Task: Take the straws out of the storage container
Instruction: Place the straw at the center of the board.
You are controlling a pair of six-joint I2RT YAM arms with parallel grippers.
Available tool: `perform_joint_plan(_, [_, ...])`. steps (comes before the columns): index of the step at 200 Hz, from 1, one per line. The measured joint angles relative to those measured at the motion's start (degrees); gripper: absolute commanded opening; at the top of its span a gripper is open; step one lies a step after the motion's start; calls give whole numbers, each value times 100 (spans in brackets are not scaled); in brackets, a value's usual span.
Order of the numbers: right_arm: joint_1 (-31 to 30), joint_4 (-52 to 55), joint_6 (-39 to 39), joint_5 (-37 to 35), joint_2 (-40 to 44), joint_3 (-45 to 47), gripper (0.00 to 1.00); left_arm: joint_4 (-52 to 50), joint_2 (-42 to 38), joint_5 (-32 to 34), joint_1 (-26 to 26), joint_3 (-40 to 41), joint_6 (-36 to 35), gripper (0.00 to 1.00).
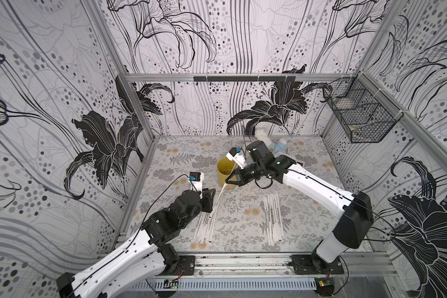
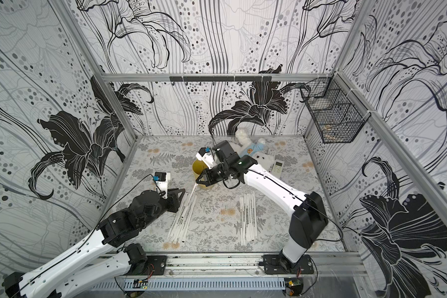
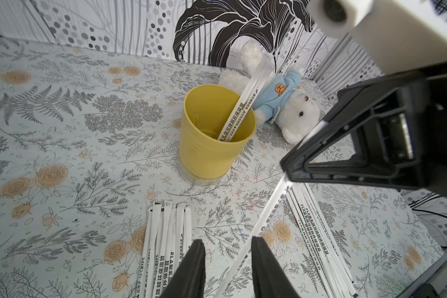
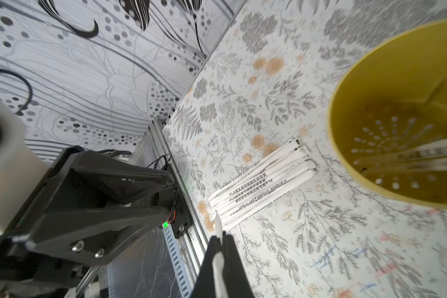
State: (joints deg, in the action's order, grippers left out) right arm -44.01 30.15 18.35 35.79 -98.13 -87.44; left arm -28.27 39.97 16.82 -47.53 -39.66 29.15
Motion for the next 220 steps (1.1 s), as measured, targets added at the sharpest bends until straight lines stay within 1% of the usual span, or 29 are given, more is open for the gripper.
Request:
perform_joint_plan(28, [-238, -13, 4, 238, -691, -258, 4, -57, -398, 15, 0, 275, 136, 35])
perform_joint_plan(49, [-348, -13, 7, 348, -1016, -391, 5, -57, -588, 20, 0, 404, 177, 35])
perform_joint_plan(90, [-358, 11, 24, 407, -1344, -570, 10, -63, -741, 35, 0, 446, 186, 35])
perform_joint_plan(156, [-361, 11, 31, 452, -1620, -708, 11, -63, -752, 33, 0, 466, 184, 35])
perform_joint_plan(183, [-361, 15, 44, 498, -1626, -717, 15, -63, -772, 35, 0, 468, 184, 35])
perform_joint_plan(197, [-361, 24, 42, 498, -1628, -717, 21, -63, -807, 35, 0, 470, 184, 35])
perform_joint_plan(220, [-374, 87, 39, 485, -1657, -761, 28, -63, -844, 37, 0, 472, 184, 35])
